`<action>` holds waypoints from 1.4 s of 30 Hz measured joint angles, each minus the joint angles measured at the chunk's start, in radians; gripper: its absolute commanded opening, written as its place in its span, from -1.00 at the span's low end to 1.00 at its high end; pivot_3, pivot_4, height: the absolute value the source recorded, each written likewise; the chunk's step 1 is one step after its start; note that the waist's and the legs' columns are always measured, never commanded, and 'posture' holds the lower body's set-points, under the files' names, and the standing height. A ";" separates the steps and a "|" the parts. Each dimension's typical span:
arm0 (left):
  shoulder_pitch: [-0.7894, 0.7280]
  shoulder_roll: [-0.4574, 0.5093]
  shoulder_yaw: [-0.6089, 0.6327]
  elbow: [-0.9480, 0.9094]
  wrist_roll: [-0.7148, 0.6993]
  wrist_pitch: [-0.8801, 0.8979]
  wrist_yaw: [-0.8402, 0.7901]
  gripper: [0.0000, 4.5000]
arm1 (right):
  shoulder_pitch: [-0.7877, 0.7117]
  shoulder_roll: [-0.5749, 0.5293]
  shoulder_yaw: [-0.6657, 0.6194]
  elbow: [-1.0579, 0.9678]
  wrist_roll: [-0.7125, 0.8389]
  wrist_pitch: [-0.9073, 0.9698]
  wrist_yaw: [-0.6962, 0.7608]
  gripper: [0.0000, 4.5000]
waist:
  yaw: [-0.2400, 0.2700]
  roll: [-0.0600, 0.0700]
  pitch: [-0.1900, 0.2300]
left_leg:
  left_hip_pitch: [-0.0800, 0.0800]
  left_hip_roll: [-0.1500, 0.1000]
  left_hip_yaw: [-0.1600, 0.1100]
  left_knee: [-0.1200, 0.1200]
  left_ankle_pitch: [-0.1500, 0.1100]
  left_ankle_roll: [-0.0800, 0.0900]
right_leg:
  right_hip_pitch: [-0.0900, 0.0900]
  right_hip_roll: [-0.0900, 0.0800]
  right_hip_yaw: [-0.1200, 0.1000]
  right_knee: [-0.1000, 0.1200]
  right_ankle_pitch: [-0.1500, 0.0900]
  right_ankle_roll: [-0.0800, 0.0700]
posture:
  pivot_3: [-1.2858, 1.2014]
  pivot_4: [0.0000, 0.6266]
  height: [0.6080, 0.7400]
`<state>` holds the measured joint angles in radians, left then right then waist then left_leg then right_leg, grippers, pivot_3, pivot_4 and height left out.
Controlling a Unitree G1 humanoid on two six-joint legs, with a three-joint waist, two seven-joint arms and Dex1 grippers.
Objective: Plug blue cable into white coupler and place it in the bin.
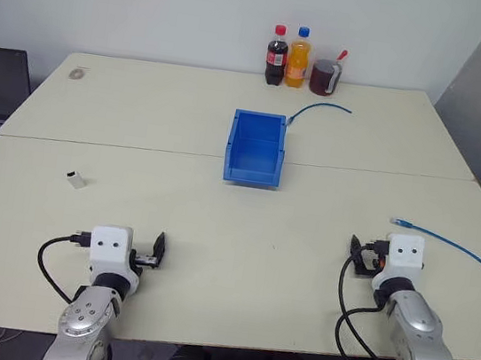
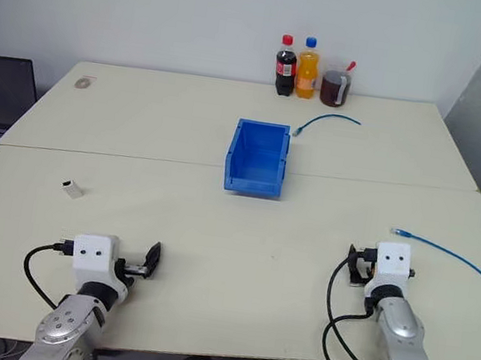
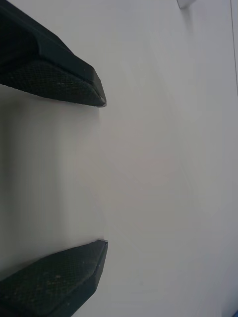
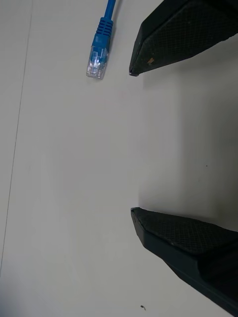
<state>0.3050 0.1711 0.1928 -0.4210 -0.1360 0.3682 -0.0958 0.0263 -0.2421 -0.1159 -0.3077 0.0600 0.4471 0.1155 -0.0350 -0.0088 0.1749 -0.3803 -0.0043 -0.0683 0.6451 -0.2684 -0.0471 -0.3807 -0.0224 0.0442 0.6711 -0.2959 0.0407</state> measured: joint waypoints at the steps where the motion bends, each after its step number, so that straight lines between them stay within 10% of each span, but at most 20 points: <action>1: 0.002 -0.001 0.002 0.000 0.000 -0.002 0.000 0.99 | 0.000 0.000 0.000 0.000 0.000 0.000 0.001 1.00 | 0.000 0.000 0.000 | 0.000 0.000 0.000 0.000 0.000 0.000 | 0.000 0.000 0.000 0.000 0.000 0.000 | 0.03 -0.52 1.00; 33: -0.040 0.024 0.009 0.013 0.005 0.017 0.011 0.99 | -0.009 0.028 -0.002 0.028 0.000 -0.018 -0.008 1.00 | 0.003 0.000 0.000 | 0.000 0.000 -0.001 0.001 0.000 0.000 | 0.000 0.000 0.000 0.002 0.000 0.000 | 0.03 -0.52 1.00; 37: -0.187 0.172 -0.006 0.098 -0.006 0.088 -0.098 0.99 | -0.008 -0.027 -0.006 0.014 0.031 0.010 0.056 1.00 | 0.011 -0.001 0.002 | -0.001 -0.002 -0.005 0.001 0.004 -0.002 | 0.000 0.000 -0.004 0.005 0.000 -0.001 | 0.03 -0.52 1.00; 42: -0.675 0.327 -0.145 0.214 -0.135 0.204 -0.475 0.99 | -0.104 -0.380 -0.042 0.149 0.111 0.020 0.376 1.00 | 0.025 -0.009 0.011 | -0.003 -0.005 0.000 0.004 0.010 0.002 | 0.002 -0.001 -0.007 0.000 0.007 0.002 | 0.03 -0.52 1.00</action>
<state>-0.3697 0.4985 0.0476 -0.2069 -0.2714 0.5720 -0.5704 -0.0779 -0.6221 -0.1579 -0.1591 0.1709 0.4675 0.4914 -0.0103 -0.0174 0.1854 -0.3832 -0.0095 -0.0688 0.6492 -0.2585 -0.0449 -0.3786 -0.0233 0.0372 0.6710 -0.2884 0.0430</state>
